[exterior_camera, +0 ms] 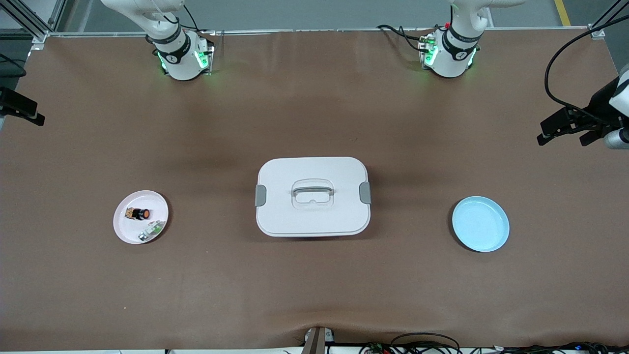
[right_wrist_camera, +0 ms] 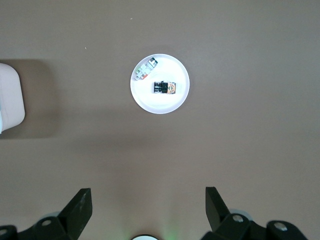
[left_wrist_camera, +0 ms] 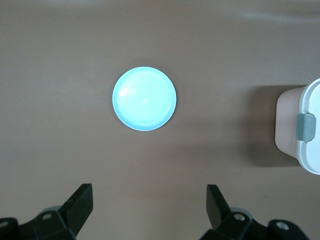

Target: Transfer orange switch to right arm and place

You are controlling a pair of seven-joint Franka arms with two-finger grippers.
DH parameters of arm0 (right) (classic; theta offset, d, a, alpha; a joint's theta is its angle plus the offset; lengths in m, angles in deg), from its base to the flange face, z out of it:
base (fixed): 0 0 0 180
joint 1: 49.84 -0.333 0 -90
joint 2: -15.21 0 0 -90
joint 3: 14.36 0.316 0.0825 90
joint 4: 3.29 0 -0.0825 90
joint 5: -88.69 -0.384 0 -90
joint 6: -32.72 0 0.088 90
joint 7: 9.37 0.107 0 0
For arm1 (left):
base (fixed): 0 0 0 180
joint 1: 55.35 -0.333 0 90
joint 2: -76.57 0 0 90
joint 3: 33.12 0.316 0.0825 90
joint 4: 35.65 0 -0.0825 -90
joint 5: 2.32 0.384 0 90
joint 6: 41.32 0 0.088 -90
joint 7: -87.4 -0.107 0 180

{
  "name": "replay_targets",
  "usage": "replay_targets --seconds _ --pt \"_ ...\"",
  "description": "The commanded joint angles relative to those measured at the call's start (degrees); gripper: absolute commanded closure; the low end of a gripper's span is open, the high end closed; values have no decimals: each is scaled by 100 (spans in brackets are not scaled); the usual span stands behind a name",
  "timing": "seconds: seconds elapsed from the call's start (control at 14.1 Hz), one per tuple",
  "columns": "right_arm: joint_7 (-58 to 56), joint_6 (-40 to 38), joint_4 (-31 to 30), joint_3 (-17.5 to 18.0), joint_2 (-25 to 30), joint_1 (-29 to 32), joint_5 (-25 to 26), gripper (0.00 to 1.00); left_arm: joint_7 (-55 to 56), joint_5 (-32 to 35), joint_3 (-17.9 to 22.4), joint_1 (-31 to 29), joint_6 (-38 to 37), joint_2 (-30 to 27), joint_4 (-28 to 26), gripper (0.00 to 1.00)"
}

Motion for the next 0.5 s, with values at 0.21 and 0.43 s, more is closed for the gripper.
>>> replay_targets --seconds 0.21,0.43 --pt "76 -70 -15 47 82 235 -149 0 90 131 -17 -16 -22 129 133 0" --pt "41 -106 -15 21 83 236 -149 0 90 131 -17 -7 -22 129 133 0"
